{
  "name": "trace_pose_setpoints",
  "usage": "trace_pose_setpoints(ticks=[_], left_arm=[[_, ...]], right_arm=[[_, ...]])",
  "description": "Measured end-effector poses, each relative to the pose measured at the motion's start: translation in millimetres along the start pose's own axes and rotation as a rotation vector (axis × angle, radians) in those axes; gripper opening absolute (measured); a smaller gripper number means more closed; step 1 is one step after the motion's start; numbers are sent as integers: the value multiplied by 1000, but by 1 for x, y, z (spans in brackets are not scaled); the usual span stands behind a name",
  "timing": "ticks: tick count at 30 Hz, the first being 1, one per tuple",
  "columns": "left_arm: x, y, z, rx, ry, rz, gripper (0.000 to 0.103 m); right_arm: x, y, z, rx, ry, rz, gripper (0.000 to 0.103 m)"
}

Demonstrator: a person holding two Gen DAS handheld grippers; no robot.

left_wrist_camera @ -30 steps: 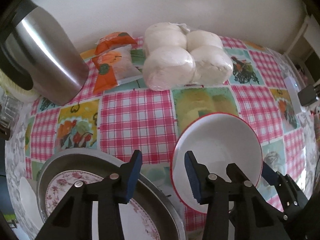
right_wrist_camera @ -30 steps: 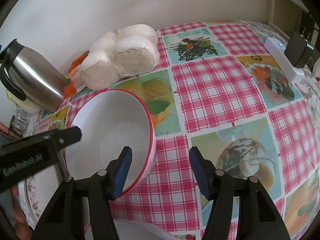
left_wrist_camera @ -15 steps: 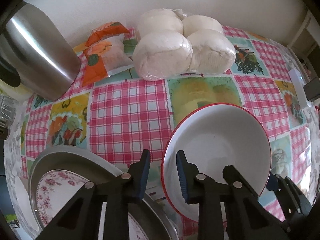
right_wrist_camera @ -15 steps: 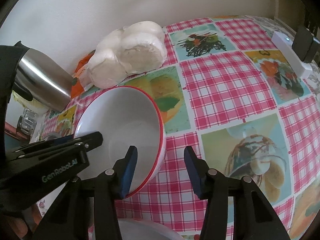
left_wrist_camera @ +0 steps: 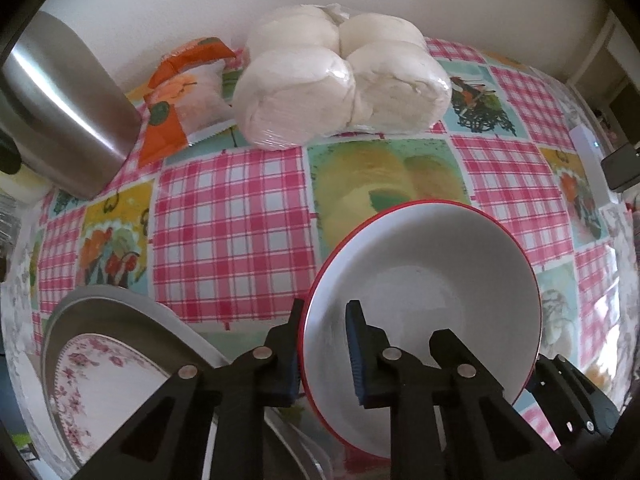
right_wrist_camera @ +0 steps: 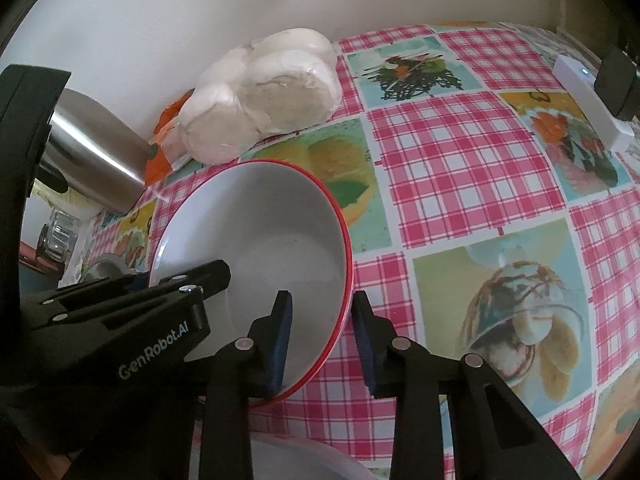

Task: Organize plates and bowls
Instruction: 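Lift the red-rimmed bowl off the table with both grippers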

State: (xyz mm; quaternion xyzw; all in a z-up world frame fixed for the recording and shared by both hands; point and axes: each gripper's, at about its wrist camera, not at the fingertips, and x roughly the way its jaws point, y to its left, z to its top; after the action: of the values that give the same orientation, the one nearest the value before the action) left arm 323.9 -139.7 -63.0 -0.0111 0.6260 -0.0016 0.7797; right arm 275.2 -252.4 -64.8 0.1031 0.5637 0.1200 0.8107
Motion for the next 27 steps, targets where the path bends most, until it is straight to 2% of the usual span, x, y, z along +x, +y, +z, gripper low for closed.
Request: trace_pose_setpoints(ticks=[9,14,23,27], left_arm=[[0,-28,0,36,6,-34,22],[5,-45,1,65,26,-15,22],[7,-46,-4,60,23,-28,21],[6,-45,-6,63,15,-43,21]], right_arm=[[-5,-22,2,31,5,-18,29],[-7,-33,2,46,11,-22,25],[-8,-38,0,71,6,45,23],[-10,-40,-1,93,5,48,23]])
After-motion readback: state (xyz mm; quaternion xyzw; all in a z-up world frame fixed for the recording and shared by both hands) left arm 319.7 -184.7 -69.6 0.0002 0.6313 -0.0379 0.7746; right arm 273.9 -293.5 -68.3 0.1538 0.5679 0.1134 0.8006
